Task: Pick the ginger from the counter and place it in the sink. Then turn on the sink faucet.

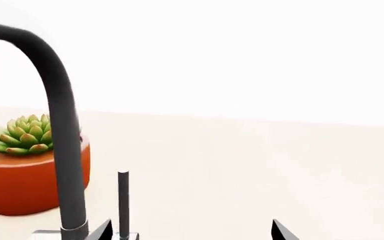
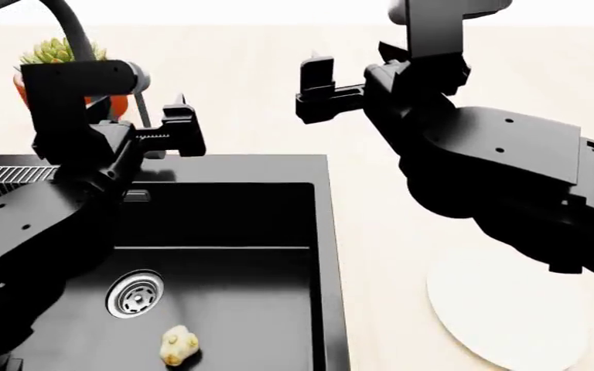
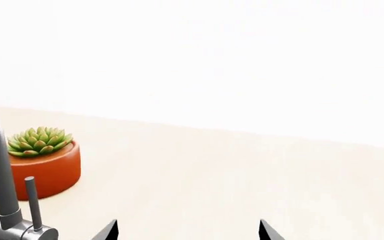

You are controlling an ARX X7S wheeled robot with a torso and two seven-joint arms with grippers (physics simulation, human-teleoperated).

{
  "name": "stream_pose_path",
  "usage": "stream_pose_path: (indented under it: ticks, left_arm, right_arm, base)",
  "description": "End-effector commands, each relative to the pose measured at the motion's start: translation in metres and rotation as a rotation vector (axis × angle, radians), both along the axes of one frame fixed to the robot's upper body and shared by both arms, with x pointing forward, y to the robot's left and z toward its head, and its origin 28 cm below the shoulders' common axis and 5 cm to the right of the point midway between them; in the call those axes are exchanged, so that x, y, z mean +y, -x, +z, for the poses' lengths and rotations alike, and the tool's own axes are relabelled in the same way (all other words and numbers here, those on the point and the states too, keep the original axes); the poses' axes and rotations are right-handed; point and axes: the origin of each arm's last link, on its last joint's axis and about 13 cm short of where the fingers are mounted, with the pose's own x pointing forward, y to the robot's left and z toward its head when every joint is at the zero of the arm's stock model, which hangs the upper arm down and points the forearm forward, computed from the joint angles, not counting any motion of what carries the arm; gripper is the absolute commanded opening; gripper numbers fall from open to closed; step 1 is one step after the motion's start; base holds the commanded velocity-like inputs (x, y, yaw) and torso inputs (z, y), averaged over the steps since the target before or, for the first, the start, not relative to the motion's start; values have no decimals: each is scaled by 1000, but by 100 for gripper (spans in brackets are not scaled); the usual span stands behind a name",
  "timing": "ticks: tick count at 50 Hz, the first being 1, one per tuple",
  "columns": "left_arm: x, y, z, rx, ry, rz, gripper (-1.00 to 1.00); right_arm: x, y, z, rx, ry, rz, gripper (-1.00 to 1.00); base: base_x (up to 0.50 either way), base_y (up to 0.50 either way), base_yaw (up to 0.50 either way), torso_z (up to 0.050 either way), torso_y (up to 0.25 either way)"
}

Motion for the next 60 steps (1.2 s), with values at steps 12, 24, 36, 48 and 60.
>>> stream_pose_path:
  ticks: [12, 24, 36, 48, 60]
  left_arm:
    - [9, -18, -6, -5, 13, 38, 100]
    - [17, -37, -14, 4, 35, 28, 100]
    - [20, -51, -31, 29, 19, 30, 100]
    - [29, -69, -47, 57, 5, 103, 100]
    - [32, -79, -50, 46, 23, 89, 100]
  right_arm:
    - [-4, 0, -5, 5, -16, 1, 100]
    - [-4, -1, -10, 10, -13, 5, 100]
    - [-5, -2, -16, 23, -18, 12, 100]
    - [-7, -3, -21, 32, -17, 13, 100]
    - [-7, -3, -22, 34, -21, 14, 100]
  base:
    - [0, 0, 0, 0, 0]
    - [0, 0, 0, 0, 0]
    - [0, 0, 0, 0, 0]
    - [0, 0, 0, 0, 0]
    - [0, 0, 0, 0, 0]
